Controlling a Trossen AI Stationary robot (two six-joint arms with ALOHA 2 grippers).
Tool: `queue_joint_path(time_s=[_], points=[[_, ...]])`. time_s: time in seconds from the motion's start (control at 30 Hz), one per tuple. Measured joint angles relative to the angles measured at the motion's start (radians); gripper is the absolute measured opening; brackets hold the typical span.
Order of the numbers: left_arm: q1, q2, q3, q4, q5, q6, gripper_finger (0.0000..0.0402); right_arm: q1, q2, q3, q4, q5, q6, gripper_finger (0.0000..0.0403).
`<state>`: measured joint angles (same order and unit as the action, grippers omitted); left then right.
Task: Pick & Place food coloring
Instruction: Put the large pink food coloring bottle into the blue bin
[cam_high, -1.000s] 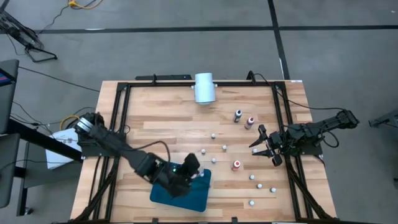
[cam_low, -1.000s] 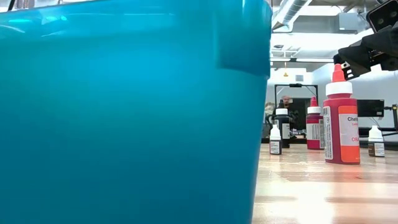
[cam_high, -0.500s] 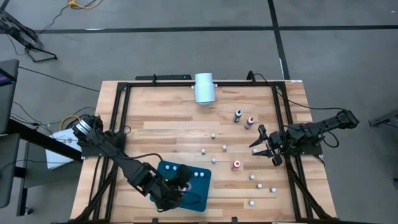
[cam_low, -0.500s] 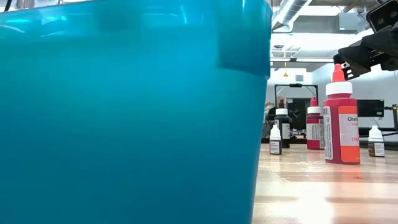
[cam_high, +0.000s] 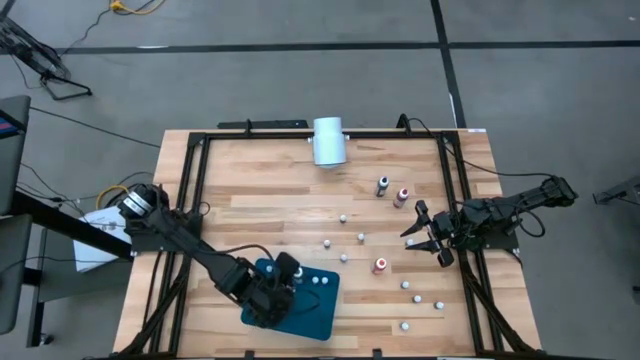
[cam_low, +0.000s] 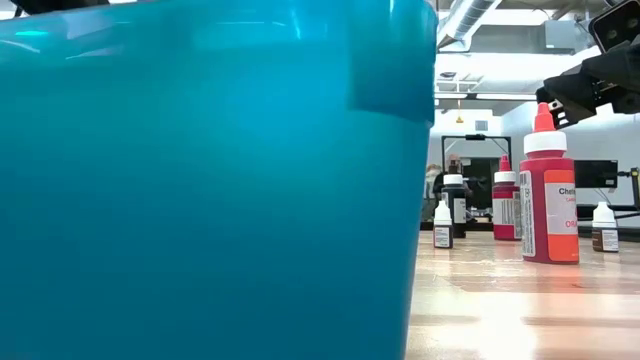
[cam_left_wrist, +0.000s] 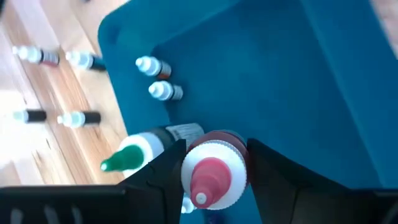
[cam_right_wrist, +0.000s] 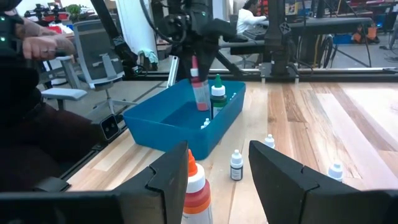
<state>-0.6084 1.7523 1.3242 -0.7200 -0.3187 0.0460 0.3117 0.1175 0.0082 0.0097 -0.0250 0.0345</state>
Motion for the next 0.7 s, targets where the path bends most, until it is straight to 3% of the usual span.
queue_joint_path(time_s=[0.7], points=[[0.061,0.0,-0.065,0.004,0.025,-0.145,0.0157,0.0,0.0,0.0,-0.002,0.0,0.0,0.0159]])
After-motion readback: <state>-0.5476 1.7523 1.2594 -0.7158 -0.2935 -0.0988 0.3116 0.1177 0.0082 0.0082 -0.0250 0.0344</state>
